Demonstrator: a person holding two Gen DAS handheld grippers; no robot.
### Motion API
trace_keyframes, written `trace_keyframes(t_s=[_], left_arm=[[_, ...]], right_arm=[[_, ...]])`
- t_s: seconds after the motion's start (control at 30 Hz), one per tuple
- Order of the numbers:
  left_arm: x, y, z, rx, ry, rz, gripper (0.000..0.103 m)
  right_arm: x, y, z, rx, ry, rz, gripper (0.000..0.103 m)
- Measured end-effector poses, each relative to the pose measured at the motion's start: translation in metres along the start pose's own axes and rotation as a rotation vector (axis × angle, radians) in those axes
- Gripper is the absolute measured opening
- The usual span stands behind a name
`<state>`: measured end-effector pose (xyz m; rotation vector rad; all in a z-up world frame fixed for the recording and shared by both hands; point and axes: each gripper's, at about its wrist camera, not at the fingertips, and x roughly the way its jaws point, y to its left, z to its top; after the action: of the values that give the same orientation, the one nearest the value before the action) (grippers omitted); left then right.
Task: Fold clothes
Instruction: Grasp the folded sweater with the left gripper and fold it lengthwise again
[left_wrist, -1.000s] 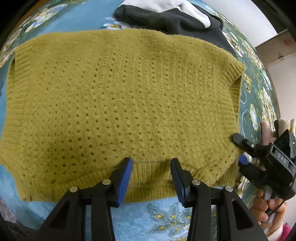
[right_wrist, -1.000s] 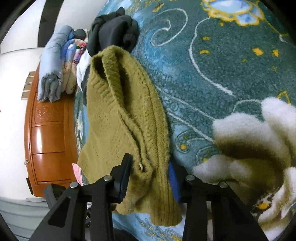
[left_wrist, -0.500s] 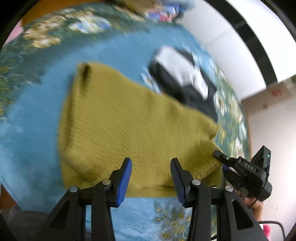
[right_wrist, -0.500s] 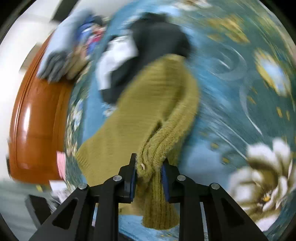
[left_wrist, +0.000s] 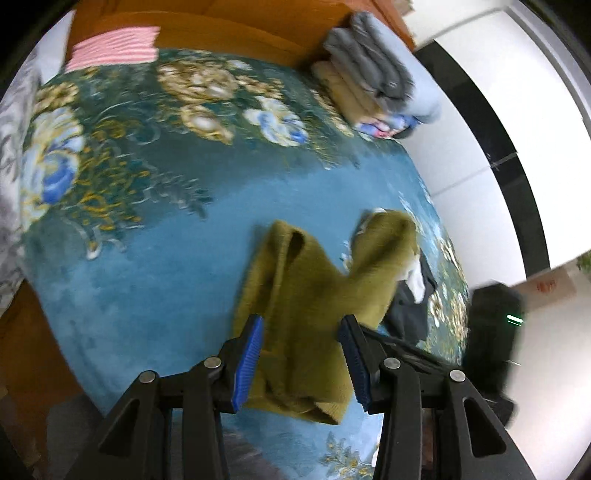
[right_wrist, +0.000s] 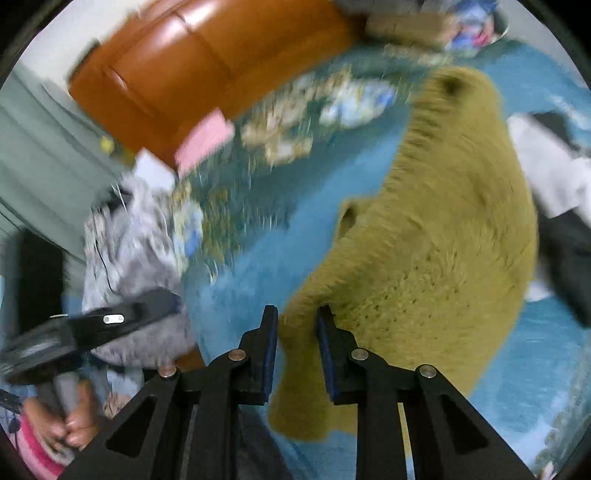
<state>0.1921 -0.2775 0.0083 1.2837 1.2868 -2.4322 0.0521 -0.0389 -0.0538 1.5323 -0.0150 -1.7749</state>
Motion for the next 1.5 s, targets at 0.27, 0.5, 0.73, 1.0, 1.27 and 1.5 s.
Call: trace_keyframes(t_s=[0.27,0.5,0.73,1.0,1.27,1.5], left_arm=[[0.017,0.027,-0.004,-0.064,0.044,0.047,0.048],[0.098,0.02,0.014,-0.044,0.243,0.063,0.063],[0.162,0.012,0.028,-0.068,0.358,0.113,0.064],[0.178,-0.012,0.019,0.026,0.362,0.192,0.018],[0.126,-0.019,-0.009,-0.034,0.282,0.121,0.016],[0.141,0.005,-0.015,-0.137,0.333,0.212,0.007]], right_arm=[[0.037,0.027,0.017,-0.093,0.078,-0.017,0.012],[-0.035,-0.041,0.001,0.125,-0.083,-0.003,0.012],[-0.082,-0.117,-0.05,0.324,-0.106,-0.094,0.012],[-0.089,-0.167,-0.075,0.509,-0.112,-0.056,0.013],[-0.063,-0.149,-0.064,0.428,-0.104,0.034,0.013],[-0.037,-0.151,-0.073,0.454,-0.104,0.095,0.044]])
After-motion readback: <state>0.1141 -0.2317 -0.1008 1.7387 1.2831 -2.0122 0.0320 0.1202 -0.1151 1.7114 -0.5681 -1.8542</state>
